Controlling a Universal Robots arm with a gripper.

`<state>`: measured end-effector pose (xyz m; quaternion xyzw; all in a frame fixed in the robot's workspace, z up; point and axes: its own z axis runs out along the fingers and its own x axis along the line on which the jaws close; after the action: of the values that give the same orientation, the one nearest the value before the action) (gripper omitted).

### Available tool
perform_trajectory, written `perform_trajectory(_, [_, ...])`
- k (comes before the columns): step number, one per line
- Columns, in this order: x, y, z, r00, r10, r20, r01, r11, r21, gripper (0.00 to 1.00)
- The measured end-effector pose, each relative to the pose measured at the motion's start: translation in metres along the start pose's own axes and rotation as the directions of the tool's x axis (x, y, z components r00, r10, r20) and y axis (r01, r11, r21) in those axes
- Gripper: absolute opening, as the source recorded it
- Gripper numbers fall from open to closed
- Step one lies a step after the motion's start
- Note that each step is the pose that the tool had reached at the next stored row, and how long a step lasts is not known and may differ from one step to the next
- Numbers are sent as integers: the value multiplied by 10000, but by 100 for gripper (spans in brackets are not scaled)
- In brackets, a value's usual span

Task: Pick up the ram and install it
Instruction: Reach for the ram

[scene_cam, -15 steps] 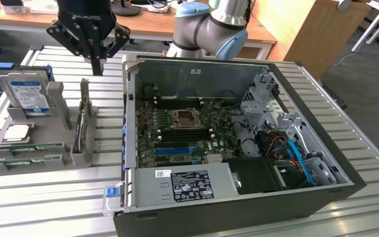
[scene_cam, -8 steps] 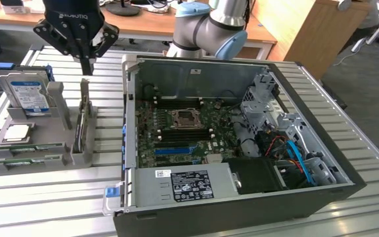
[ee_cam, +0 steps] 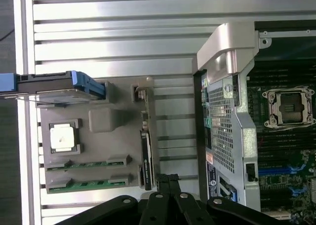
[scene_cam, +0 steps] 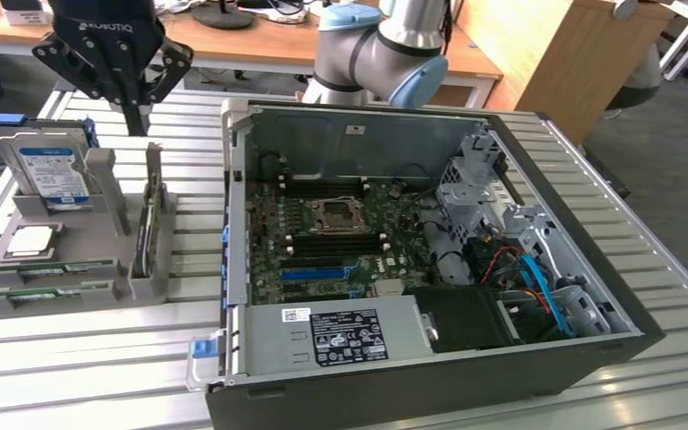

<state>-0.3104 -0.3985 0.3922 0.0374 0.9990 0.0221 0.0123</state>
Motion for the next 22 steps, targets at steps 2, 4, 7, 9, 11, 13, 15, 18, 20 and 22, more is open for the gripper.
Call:
perform_trajectory(2, [48, -4, -1, 10000, 0, -1, 0, 10000, 0, 11])
perform_trajectory(4, [98, -7, -2, 10000, 0, -2, 0, 10000, 1, 11])
perform_trajectory(7, [180, -13, -4, 10000, 1, -2, -1, 10000, 1, 11])
perform_trajectory(9, [234, -16, -5, 10000, 1, -2, -1, 10000, 0, 11])
perform_trajectory(11, [289, -21, -7, 10000, 0, -2, 0, 10000, 1, 11])
perform_trajectory(13, [345, -25, -8, 10000, 0, -1, 0, 10000, 0, 11])
perform_trajectory(15, [403, -29, -9, 10000, 0, -1, 0, 10000, 0, 11])
perform_trajectory(18, [484, -34, -11, 10000, 0, -2, 0, 10000, 1, 11])
perform_trajectory(20, [529, -37, -12, 10000, 1, -3, -1, 10000, 1, 11])
perform_trajectory(22, [565, -40, -12, 10000, 0, -5, 0, 10000, 0, 11])
